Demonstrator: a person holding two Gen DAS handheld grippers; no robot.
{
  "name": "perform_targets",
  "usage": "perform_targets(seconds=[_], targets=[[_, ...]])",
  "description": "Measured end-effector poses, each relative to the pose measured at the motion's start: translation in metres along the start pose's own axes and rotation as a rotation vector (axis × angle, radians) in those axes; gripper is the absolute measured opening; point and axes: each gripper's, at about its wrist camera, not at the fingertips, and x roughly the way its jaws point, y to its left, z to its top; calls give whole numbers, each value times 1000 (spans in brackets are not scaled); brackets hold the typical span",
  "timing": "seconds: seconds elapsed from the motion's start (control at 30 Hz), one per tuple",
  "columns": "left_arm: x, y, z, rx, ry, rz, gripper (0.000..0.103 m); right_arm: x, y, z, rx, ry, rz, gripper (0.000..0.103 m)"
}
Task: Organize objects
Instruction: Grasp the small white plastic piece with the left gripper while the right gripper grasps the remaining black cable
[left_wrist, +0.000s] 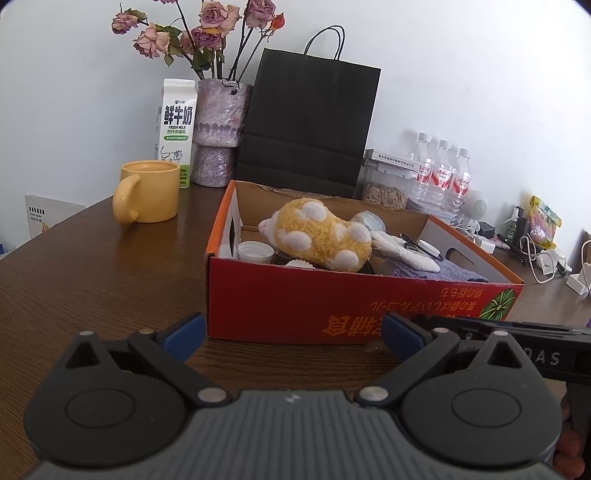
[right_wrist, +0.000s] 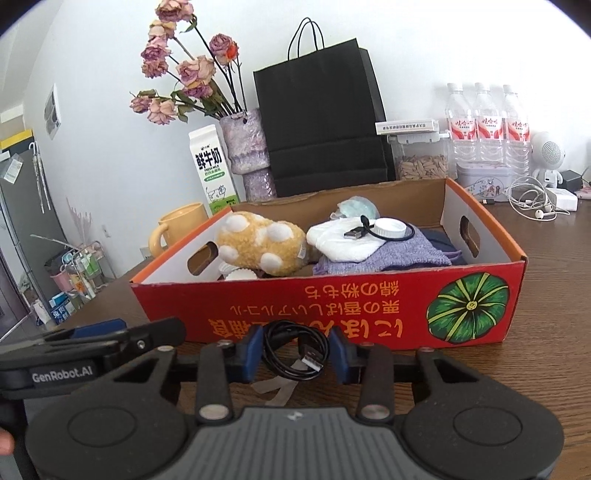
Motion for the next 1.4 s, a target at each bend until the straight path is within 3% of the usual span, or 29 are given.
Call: perform_targets(seconds=[0.23,0.53,0.8,0.9,1.0,1.07,1.17,1.4], targets=[[6,-11,-2,56,42,-19,103,-31,-17,0,28,-85,3,38],[27,-66,-8,217,132,-88,103,-55,-51,-7,67,-124,-74,38],[46,-90,-13,223,197,-93,76,-57,-55,-10,64,-131,-90,38],[50,-91,-14,217,217,-99,55,-56,-52,-11,54,-129,-90,38],[49,-91,-14,204,214,-83,51,-56,-51,-12,47,-129,-90,38],[47,-92,-14,196,210,-79,27,-55,-50,-12,43,-126,-92,38],[45,-92,-15,188,211,-106,8,-54,-48,-13,33,-121,-97,38],[31,-87,-10,150,138,-118,6,-53,-47,-13,23,-123,-106,38]])
